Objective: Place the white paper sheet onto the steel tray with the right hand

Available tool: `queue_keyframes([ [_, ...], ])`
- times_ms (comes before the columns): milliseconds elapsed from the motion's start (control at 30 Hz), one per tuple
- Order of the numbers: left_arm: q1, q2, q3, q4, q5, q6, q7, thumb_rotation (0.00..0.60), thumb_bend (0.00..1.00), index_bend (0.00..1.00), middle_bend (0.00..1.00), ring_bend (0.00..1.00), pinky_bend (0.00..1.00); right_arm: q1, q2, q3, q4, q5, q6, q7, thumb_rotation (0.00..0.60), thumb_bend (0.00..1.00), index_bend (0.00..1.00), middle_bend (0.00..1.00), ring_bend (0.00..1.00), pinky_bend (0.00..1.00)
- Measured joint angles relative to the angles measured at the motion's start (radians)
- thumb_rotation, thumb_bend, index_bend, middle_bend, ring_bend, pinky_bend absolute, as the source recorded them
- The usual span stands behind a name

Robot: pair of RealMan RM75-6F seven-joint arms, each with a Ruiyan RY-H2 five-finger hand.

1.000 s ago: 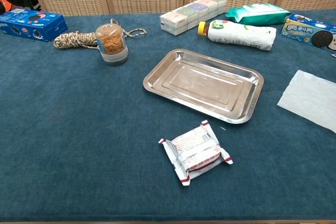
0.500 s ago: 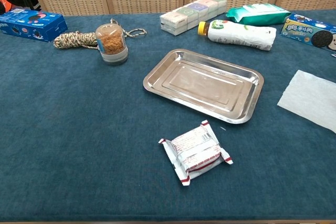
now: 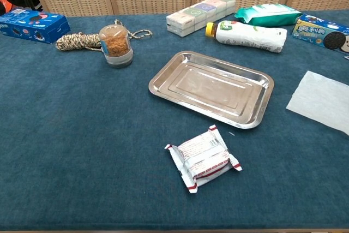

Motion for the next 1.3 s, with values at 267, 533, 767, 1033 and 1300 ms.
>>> queue_keyframes([
  [267, 0.0, -0.001, 0.0, 0.0, 0.0, 0.0, 0.003, 0.6, 0.0, 0.0, 0.0, 0.0, 0.0, 0.004, -0.005, -0.003, 0.007, 0.006, -0.011, 0.0, 0.6, 0.37, 0.46, 0.0, 0.0, 0.0],
  [533, 0.0, -0.001, 0.0, 0.0, 0.0, -0.001, 0.003, 0.6, 0.0, 0.0, 0.0, 0.0, 0.0, 0.006, -0.008, -0.002, 0.015, 0.015, -0.021, -0.001, 0.6, 0.47, 0.49, 0.0, 0.0, 0.0],
  [767, 0.0, -0.001, 0.0, 0.001, 0.0, 0.0, 0.001, 0.6, 0.0, 0.0, 0.0, 0.0, 0.0, 0.009, -0.011, -0.001, 0.02, 0.022, -0.027, -0.001, 0.6, 0.47, 0.54, 0.0, 0.0, 0.0],
  [1033, -0.001, -0.001, 0.0, 0.0, 0.0, -0.003, 0.004, 0.6, 0.0, 0.0, 0.0, 0.0, 0.0, 0.012, -0.018, 0.002, 0.028, 0.024, -0.025, 0.007, 0.6, 0.47, 0.61, 0.0, 0.0, 0.0],
  [1300, -0.001, 0.0, 0.0, -0.001, -0.001, -0.003, 0.001, 0.6, 0.0, 0.0, 0.0, 0.0, 0.0, 0.018, -0.026, 0.013, 0.027, 0.018, 0.003, 0.041, 0.6, 0.5, 0.67, 0.0, 0.0, 0.0],
])
